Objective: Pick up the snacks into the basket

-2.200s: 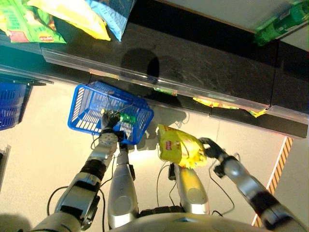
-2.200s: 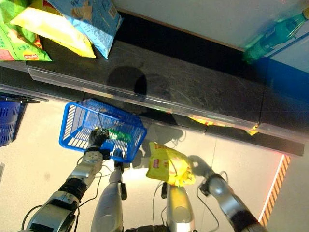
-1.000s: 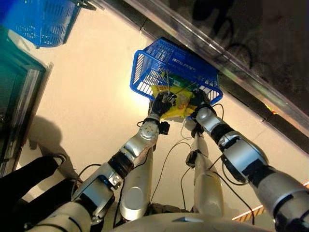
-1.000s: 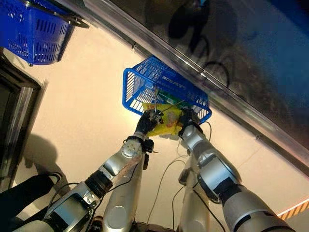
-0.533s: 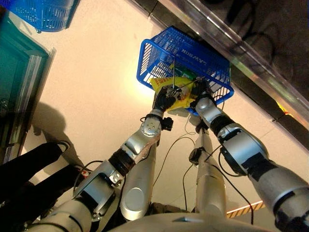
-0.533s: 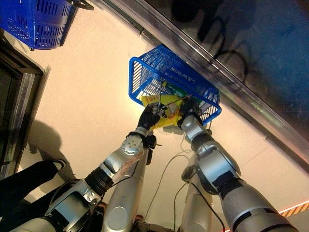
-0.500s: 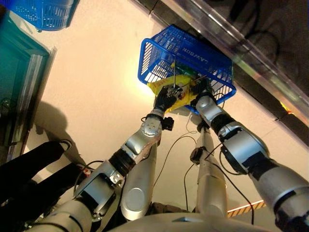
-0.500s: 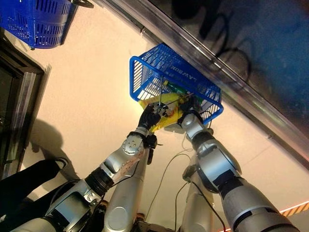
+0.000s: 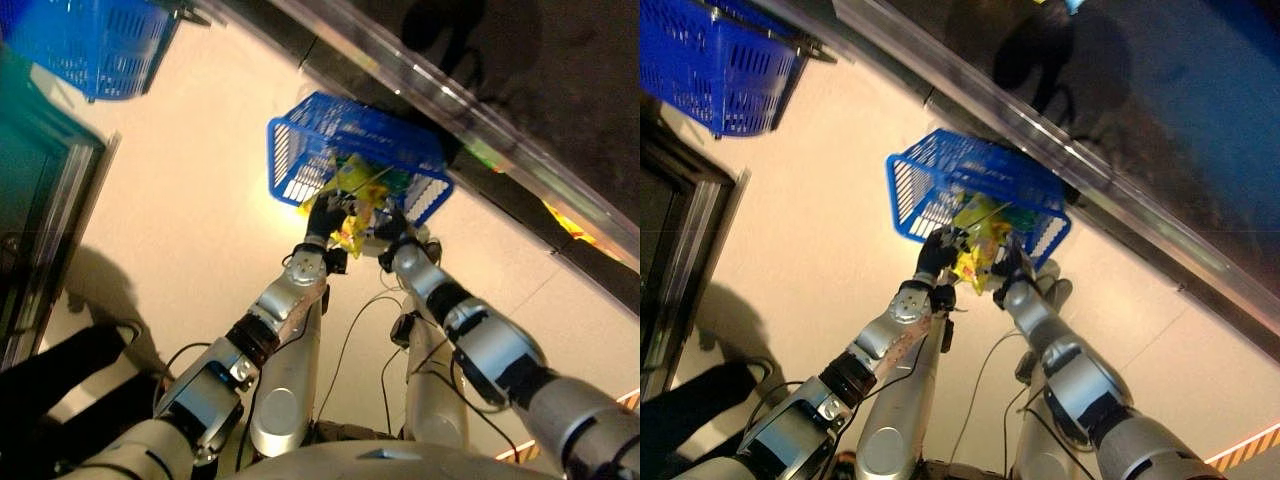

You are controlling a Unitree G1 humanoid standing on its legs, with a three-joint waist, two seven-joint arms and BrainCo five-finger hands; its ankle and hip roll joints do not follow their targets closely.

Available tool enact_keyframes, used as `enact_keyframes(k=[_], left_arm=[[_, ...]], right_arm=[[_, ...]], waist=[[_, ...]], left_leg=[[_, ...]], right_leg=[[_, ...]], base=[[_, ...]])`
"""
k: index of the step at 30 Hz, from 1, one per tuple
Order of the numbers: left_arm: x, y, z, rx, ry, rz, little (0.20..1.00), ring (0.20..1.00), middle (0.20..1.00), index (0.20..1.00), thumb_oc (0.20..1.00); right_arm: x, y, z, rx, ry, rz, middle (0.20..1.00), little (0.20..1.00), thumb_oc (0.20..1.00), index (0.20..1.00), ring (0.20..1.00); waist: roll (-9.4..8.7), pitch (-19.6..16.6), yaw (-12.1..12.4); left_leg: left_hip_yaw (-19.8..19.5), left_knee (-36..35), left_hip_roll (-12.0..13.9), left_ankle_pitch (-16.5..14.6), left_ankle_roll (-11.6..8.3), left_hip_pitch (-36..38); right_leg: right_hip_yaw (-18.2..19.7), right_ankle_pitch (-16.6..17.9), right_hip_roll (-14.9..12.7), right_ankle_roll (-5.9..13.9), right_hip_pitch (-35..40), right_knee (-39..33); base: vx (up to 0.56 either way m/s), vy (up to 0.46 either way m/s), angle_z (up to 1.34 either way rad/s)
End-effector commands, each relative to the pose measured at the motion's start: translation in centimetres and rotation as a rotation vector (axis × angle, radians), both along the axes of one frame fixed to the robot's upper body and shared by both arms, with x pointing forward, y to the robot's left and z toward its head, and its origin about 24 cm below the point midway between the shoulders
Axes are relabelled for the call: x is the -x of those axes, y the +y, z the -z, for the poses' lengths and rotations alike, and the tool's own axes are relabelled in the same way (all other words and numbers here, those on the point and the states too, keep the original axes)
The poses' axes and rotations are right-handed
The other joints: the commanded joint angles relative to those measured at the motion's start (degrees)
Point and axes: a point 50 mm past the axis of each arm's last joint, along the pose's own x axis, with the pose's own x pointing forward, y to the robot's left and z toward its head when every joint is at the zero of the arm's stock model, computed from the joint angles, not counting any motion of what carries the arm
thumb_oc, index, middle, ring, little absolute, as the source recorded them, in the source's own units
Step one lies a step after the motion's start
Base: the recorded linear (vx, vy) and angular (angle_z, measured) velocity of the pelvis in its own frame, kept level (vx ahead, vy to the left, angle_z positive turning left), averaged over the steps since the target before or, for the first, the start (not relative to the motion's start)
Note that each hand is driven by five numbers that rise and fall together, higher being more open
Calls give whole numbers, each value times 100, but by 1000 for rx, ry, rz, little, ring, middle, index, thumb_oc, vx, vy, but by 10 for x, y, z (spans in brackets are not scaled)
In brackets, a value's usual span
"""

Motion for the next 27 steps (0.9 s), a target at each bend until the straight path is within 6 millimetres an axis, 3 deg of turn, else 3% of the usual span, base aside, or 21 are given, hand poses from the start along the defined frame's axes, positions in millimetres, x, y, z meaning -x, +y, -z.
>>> enact_keyframes(k=[1, 3, 5, 6, 9, 12, 13, 15, 16, 18, 21, 23, 27], left_arm=[[2, -9, -9, -2, -91, 4, 200, 200, 200, 200, 200], [0, 21, 14, -75, -5, -99, 200, 200, 200, 200, 200], [0, 31, 23, -104, 27, -125, 200, 200, 200, 200, 200], [4, 51, 41, -197, 92, -174, 200, 200, 200, 200, 200], [14, 84, 71, -351, 217, -240, 200, 200, 200, 200, 200], [39, 113, 108, -522, 404, -245, 200, 200, 200, 200, 200], [39, 113, 108, -522, 404, -245, 200, 200, 200, 200, 200], [80, 133, 147, -613, 633, -216, 200, 200, 200, 200, 200], [80, 133, 147, -613, 632, -216, 200, 200, 200, 200, 200], [115, 143, 169, -612, 777, -198, 200, 200, 200, 200, 200], [146, 144, 185, -563, 881, -196, 200, 200, 200, 200, 200], [164, 146, 193, -514, 939, -235, 200, 200, 200, 200, 200], [182, 150, 199, -481, 1007, -263, 200, 200, 200, 200, 200]], right_arm=[[11, -7, 15, -34, 43, 22, 1000, 1000, 1000, 1000, 1000], [28, -23, 32, -61, 100, 52, 1000, 1000, 1000, 1000, 1000], [34, -30, 37, -63, 111, 68, 1000, 1000, 1000, 1000, 1000], [43, -40, 44, -66, 124, 99, 1000, 1000, 1000, 1000, 1000], [61, -53, 57, -81, 163, 144, 1000, 1000, 1000, 1000, 1000], [90, -71, 79, -75, 262, 226, 1000, 1000, 1000, 1000, 1000], [90, -71, 79, -75, 262, 226, 1000, 1000, 1000, 1000, 1000], [128, -86, 106, -77, 416, 324, 1000, 1000, 1000, 1000, 1000], [127, -86, 106, -77, 416, 324, 1000, 1000, 1000, 1000, 1000], [172, -101, 128, -67, 586, 420, 1000, 1000, 1000, 1000, 1000], [213, -112, 141, -75, 723, 525, 1000, 1000, 1000, 1000, 1000], [228, -110, 147, -101, 764, 571, 1000, 1000, 1000, 1000, 1000], [236, -99, 151, -118, 776, 551, 1000, 1000, 1000, 1000, 1000]], waist=[[13, -101, -62], [-29, -101, -190], [-51, -101, -235], [-108, -101, -340], [-211, -101, -515], [-285, -320, -654], [-285, -332, -655], [-331, -767, -757], [-331, -778, -758], [-320, -1253, -799], [-291, -1667, -807], [-296, -1953, -801], [-315, -2348, -810]], left_leg=[[324, -306, 43, -307, -117, 550], [377, -292, 51, -344, -99, 960], [391, -289, 60, -361, -95, 1111], [404, -281, 72, -398, -85, 1397], [473, -272, 102, -477, -65, 1893], [528, -270, 170, -597, -55, 2333], [527, -272, 168, -586, -53, 2315], [566, -282, 222, -695, -48, 2626], [565, -284, 221, -684, -47, 2609], [569, -300, 258, -792, -29, 2871], [567, -309, 302, -890, -37, 3111], [563, -319, 350, -944, -49, 3249], [577, -347, 405, -987, -75, 3406]], right_leg=[[306, 101, -212, 244, 52, 208], [335, 13, -206, 219, 355, 308], [338, -20, -198, 207, 487, 330], [379, -95, -173, 191, 722, 386], [445, -193, -132, 162, 1135, 443], [507, -345, -63, 125, 1486, 517], [507, -331, -63, 125, 1472, 509], [531, -472, 14, 97, 1729, 553], [530, -459, 14, 97, 1715, 544], [533, -555, 59, 82, 1952, 529], [526, -635, 110, 73, 2202, 469], [540, -686, 148, 70, 2335, 432], [539, -775, 228, 51, 2510, 401]], base=[[-10, -5, -10], [5, -8, -13], [8, -17, -17], [8, -21, -9], [26, -28, -7], [78, -35, -15], [130, -49, -21], [149, -58, -7], [189, -51, -6], [222, -50, -11], [170, -47, -12], [141, -50, -8], [103, -37, -3]])
